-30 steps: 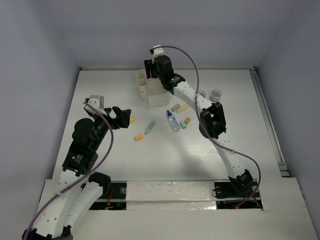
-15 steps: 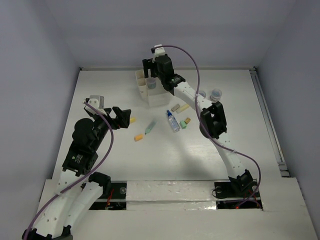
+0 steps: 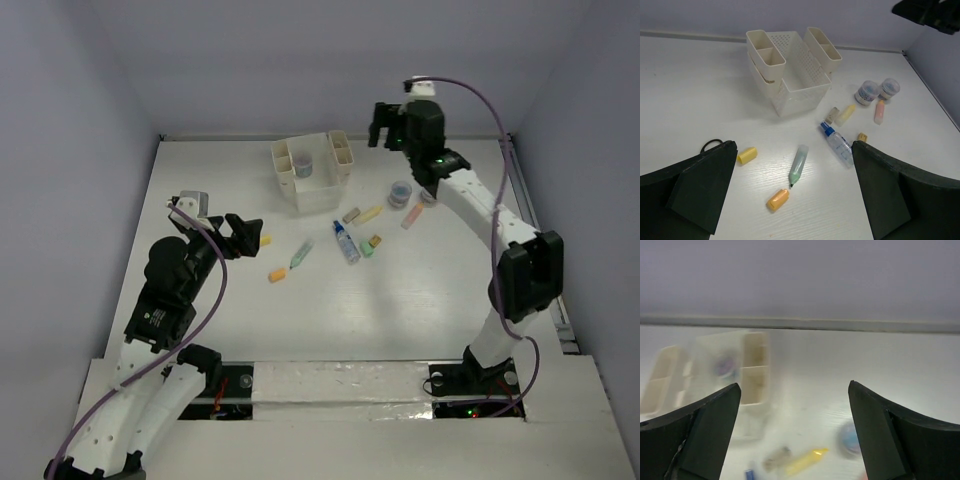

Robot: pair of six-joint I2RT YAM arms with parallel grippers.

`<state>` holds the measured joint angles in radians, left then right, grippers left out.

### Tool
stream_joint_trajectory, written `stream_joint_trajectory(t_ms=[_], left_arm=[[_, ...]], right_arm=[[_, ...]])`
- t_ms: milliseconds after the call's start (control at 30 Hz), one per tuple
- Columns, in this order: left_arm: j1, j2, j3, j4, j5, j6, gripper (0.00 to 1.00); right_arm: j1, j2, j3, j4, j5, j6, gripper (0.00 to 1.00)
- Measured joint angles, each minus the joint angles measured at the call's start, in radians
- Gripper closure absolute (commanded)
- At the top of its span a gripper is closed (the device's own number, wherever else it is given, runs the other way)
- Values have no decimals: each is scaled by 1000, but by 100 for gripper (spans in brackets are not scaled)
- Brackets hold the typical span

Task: Sort the stationery into containers
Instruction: Pick up the stationery from the center of the board.

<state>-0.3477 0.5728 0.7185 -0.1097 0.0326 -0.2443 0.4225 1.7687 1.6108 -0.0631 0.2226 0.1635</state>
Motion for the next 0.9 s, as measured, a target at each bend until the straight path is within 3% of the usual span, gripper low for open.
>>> stream_joint_trajectory(t_ms=[200,433,900], left_arm=[[0,11,0,0,7,0,1],[0,59,0,0,26,0,1],[5,85,0,0,46,1,1]], right_arm=[[-162,-37,-133,-123,-2,55,5],[-146,71,-164,-245,-41,54,5],[-173,262,-85,-274,-85,61,11]])
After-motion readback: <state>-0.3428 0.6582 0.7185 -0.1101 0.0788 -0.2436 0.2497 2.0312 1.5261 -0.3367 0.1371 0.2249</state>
